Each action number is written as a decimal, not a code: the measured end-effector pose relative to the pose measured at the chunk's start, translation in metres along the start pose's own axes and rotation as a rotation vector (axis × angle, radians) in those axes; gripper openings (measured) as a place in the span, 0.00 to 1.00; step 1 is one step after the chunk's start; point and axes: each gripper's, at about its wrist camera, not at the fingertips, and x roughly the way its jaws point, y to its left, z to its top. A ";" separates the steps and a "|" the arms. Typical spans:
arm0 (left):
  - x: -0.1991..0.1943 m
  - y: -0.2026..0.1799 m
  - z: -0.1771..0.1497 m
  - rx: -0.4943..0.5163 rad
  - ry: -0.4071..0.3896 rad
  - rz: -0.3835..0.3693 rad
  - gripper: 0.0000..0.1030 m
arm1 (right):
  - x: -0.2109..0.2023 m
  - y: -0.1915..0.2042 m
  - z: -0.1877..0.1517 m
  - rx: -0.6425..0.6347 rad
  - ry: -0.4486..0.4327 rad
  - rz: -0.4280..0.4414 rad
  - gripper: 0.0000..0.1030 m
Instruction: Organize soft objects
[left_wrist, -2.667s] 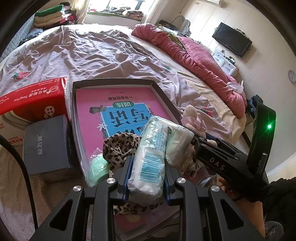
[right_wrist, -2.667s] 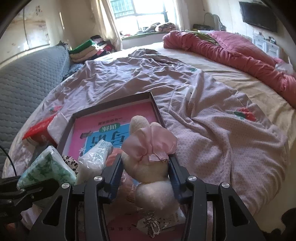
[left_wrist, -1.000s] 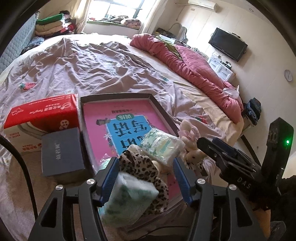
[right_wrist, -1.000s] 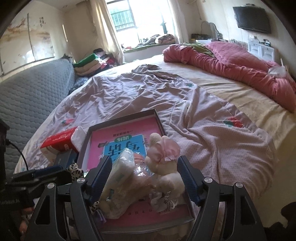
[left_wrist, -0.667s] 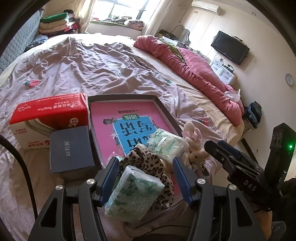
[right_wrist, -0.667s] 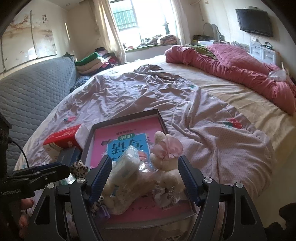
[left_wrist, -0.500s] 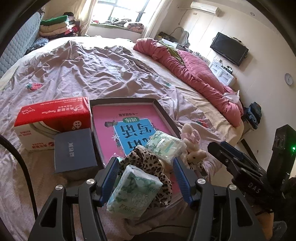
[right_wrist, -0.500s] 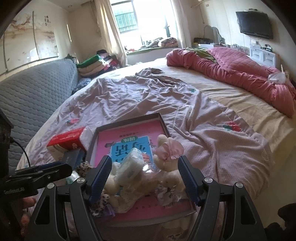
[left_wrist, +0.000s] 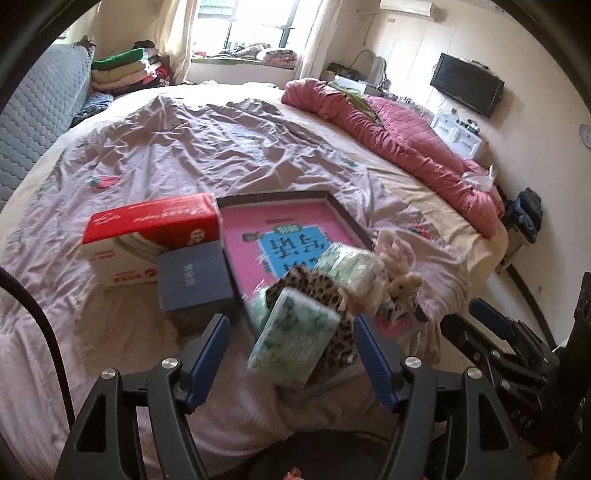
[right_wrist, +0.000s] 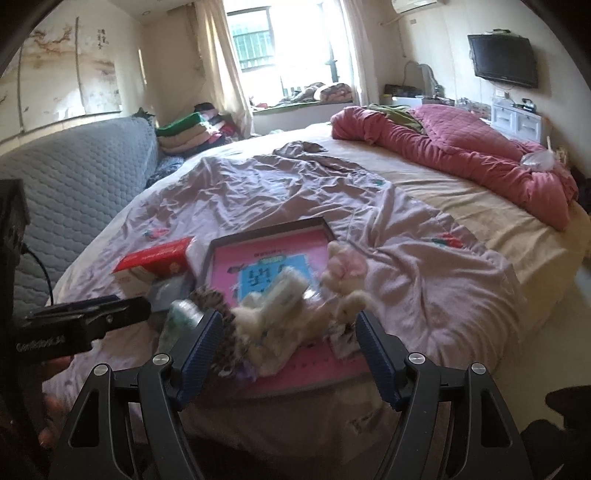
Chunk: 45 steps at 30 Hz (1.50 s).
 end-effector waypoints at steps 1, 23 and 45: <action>-0.002 0.000 -0.004 0.001 0.003 0.008 0.67 | -0.002 0.003 -0.003 -0.005 0.011 0.007 0.74; -0.058 0.016 -0.075 -0.071 0.055 0.202 0.70 | -0.045 0.052 -0.023 -0.100 0.013 0.068 0.74; -0.057 0.001 -0.083 -0.048 0.077 0.283 0.70 | -0.038 0.044 -0.036 -0.063 0.064 0.129 0.74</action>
